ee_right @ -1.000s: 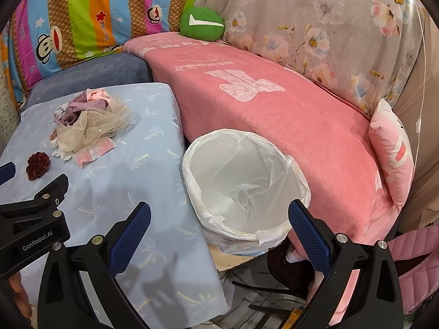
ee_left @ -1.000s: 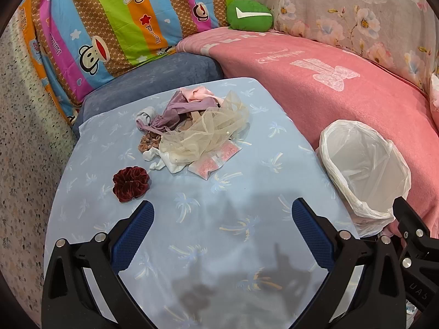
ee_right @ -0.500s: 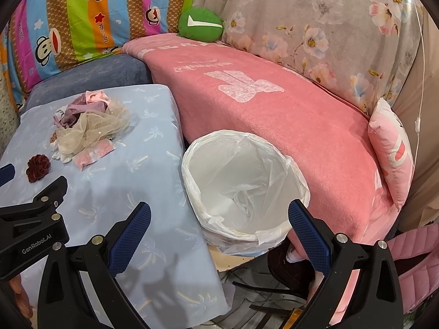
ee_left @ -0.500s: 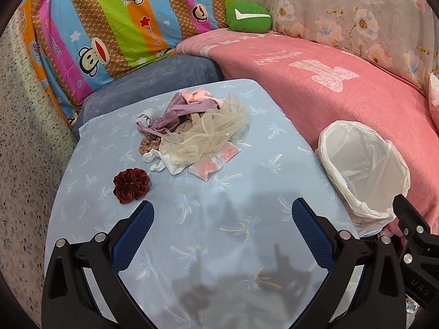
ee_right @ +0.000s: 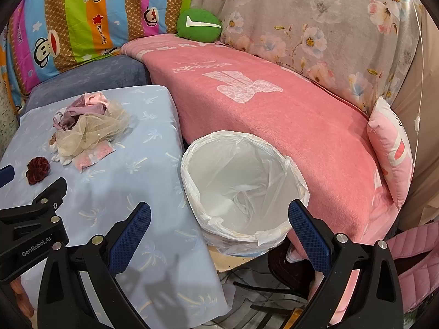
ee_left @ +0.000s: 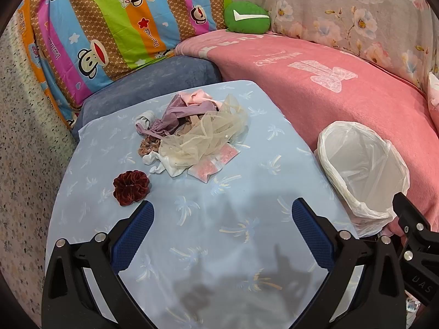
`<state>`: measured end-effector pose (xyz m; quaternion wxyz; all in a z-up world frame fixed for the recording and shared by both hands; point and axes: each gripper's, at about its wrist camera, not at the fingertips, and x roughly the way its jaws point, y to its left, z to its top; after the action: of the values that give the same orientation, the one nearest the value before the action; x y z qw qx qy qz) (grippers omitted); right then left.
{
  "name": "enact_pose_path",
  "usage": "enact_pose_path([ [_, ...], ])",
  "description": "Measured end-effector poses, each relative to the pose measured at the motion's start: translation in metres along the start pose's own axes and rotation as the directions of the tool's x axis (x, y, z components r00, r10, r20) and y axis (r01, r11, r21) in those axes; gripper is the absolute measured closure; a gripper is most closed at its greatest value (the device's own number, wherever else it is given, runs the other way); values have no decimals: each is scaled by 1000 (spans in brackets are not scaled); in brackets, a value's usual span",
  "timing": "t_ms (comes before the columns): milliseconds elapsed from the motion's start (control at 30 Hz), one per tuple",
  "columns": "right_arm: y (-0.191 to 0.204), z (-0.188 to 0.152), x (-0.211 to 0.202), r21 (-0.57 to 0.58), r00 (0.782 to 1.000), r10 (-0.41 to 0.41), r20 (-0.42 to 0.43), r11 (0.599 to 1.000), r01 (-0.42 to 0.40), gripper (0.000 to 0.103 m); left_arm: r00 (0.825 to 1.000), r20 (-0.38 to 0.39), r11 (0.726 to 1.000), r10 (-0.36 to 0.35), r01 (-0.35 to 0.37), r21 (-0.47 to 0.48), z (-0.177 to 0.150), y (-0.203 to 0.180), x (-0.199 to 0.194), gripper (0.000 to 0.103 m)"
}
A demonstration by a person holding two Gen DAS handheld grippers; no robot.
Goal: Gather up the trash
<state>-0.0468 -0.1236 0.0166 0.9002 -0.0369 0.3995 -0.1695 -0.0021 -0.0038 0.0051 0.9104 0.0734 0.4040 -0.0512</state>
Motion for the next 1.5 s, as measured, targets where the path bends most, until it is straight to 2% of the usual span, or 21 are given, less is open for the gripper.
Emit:
enact_pose_path([
  [933,-6,1,-1,4,1000,-11,4,1000,11,6,1000,13,1000,-11,11,22,0,1,2,7],
  [1500,-13,5,6,49,999,-48,1,998,48,6,994,30,993,-101,99,60,8,-2,13,7],
])
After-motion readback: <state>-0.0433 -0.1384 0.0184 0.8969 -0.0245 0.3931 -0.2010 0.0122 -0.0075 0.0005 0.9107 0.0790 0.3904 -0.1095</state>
